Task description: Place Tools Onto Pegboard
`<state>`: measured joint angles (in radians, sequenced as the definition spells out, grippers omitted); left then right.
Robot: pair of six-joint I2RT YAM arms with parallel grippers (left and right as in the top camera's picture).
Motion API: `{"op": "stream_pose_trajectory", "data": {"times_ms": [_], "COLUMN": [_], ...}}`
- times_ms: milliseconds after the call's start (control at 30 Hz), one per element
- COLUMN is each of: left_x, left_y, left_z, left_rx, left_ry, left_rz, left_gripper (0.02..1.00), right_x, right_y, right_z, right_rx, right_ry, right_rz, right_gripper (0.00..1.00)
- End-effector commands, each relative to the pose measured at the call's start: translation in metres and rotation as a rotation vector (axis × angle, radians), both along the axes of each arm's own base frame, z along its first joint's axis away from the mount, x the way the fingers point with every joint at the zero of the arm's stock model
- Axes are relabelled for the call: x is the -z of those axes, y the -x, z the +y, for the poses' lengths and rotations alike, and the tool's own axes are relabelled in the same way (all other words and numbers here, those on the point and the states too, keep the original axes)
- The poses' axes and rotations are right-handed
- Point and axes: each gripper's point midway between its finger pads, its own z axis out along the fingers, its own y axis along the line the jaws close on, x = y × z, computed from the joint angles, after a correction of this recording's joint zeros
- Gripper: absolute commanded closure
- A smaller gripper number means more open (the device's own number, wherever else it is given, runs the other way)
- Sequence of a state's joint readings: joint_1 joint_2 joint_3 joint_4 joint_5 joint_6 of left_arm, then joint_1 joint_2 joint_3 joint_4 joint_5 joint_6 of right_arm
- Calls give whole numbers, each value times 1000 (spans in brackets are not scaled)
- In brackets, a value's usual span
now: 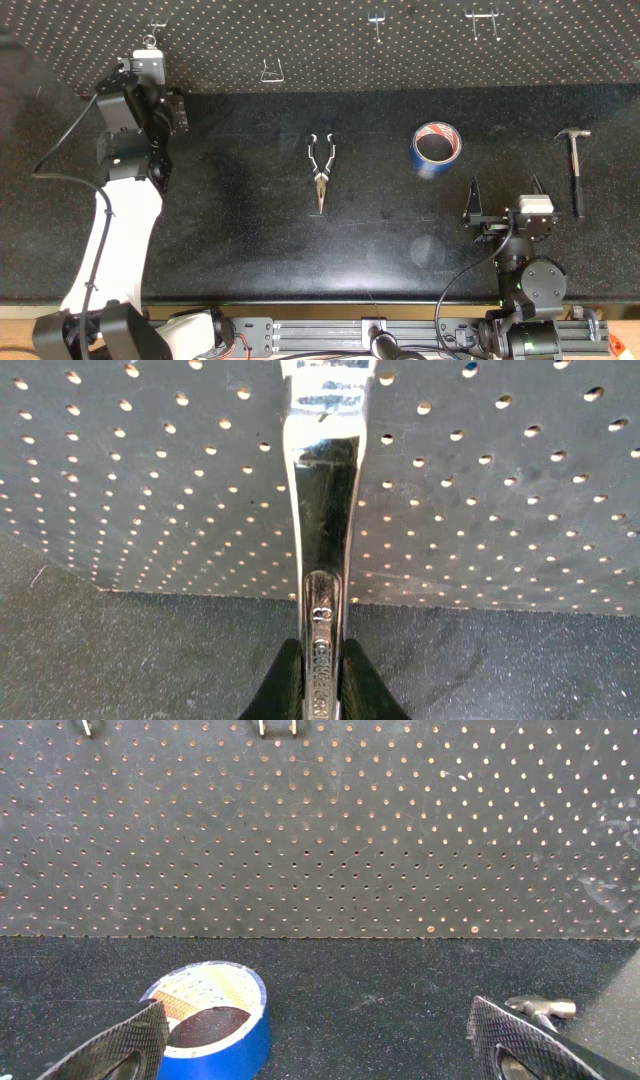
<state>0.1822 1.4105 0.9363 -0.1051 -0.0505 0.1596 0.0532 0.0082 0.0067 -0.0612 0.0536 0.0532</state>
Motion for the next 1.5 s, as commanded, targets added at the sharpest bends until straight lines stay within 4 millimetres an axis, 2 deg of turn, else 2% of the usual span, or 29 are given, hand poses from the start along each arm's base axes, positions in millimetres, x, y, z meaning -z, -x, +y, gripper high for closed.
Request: {"op": "stream_pose_trajectory", "data": {"times_ms": [33,67,100,133,167,233,267,333,433,533,633,700,800,900,1067,1167,1500], "left_x": [-1,-1,-2,-2,-4,-19,-27,-45,-87,-107,-103,-93,-89,-94,-100,-100,-95], "left_y": [-10,-10,-10,-10,-9,-3,1,25,89,148,193,208,208,199,199,200,202], "left_z": [1,0,0,1,1,0,-1,-6,-17,-28,-34,-36,-37,-56,-57,-54,-57], "left_rx": [14,14,14,11,11,12,12,12,12,9,-27,-76,-108,-22,-17,-9,-5], "left_ry": [-12,-12,-12,-15,-16,-20,-22,-21,-26,-26,8,92,147,231,232,193,215], "left_rz": [-27,-29,-31,-30,-34,-62,-71,-69,-91,-112,-92,-65,-51,-58,-71,-63,-43], "left_gripper": [890,687,553,375,301,58,23,23,23,23,23,23,23,23,23,23,23], "right_x": [1,1,1,1,1,1,1,1,1,1,1,1,1,1,1,1,1], "right_y": [0,0,0,0,0,0,0,0,0,0,0,0,0,0,0,0,0], "right_z": [-4,-4,-4,-4,-4,-4,-4,-4,-4,-4,-4,-4,-4,-4,-4,-4,-4], "right_rx": [19,19,19,19,19,19,19,19,19,19,19,19,19,19,19,19,19], "right_ry": [15,15,15,15,15,15,15,15,15,15,15,15,15,15,15,15,15], "right_rz": [3,3,3,3,3,3,3,3,3,3,3,3,3,3,3,3,3], "right_gripper": [23,23,23,23,23,23,23,23,23,23,25,23,23,23,23,23,23]}}
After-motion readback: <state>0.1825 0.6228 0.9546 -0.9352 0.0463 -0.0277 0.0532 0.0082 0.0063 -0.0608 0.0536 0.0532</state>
